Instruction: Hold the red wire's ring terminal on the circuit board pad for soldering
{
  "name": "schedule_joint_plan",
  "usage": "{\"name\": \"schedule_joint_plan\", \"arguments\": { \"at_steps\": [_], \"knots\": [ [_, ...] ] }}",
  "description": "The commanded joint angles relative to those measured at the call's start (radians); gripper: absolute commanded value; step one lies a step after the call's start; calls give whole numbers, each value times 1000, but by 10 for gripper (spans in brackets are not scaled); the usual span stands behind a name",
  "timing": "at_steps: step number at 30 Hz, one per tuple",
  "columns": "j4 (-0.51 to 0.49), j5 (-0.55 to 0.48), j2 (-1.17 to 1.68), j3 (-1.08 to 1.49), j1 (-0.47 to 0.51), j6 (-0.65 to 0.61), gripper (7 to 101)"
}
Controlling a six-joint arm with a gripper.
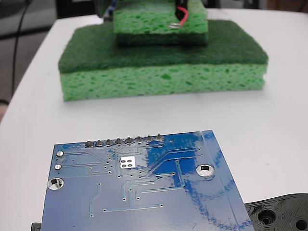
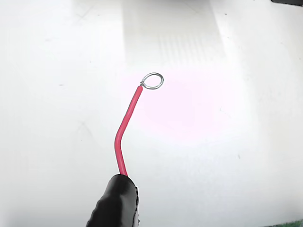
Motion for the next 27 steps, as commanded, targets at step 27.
{"name": "schedule_joint_plan", "arguments": {
  "at_steps": [27],
  "knots": [
    [-3, -184, 2, -60, 95, -69, 1003]
  ]
}}
